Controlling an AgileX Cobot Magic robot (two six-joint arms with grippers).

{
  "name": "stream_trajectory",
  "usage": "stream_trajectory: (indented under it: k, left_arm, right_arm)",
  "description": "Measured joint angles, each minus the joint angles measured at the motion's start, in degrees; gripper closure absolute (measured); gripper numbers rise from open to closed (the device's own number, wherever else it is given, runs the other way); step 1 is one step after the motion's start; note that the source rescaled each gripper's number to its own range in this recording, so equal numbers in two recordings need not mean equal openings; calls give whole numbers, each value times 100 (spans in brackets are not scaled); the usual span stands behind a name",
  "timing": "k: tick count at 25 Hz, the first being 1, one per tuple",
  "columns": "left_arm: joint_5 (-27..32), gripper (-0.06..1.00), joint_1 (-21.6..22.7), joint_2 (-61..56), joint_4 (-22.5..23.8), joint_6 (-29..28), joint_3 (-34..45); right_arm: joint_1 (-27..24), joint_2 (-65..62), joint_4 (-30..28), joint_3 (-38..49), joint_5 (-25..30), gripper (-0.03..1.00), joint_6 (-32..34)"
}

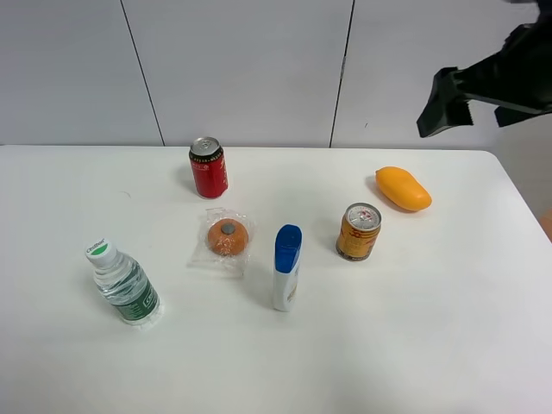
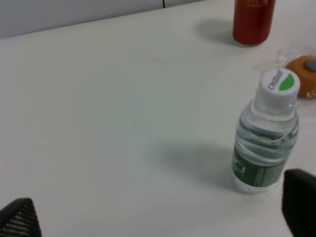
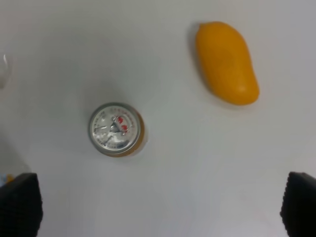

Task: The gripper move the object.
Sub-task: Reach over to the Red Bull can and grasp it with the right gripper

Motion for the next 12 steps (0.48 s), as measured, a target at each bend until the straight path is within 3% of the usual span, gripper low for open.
stream_trajectory:
  k: [12]
  left_arm:
    - [0,-6,0,0,0,0,0]
  right_arm:
    - [458,1285,256,-94,115,6,-149]
